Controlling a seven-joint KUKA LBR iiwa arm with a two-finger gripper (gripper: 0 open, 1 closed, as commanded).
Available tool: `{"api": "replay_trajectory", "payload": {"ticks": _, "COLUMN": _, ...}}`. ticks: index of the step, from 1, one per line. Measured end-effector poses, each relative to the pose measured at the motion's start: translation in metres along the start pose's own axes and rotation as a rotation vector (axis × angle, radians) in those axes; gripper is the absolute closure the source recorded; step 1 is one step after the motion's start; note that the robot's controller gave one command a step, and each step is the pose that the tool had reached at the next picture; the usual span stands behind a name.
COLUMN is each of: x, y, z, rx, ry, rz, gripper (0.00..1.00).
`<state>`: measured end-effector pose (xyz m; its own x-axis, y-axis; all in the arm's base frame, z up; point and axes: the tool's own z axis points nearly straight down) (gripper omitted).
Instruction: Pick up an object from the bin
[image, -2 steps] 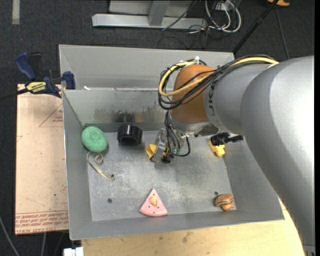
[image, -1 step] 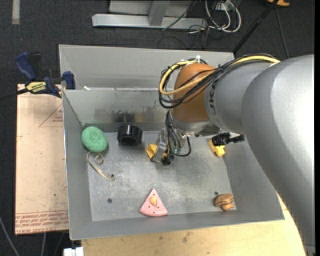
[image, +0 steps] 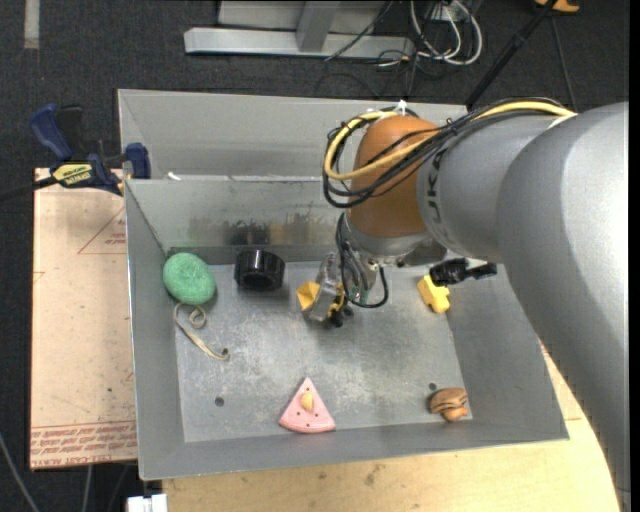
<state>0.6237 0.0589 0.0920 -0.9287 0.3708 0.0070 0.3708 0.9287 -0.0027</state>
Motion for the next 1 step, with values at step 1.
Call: {"api": "replay_trajectory", "payload": {"ticks": 1, "x": -0.0018, "y": 0.0008, "z": -0.0224, "rx": -0.004, "ry": -0.007, "rz": -0.004, "gripper": 1.00}}
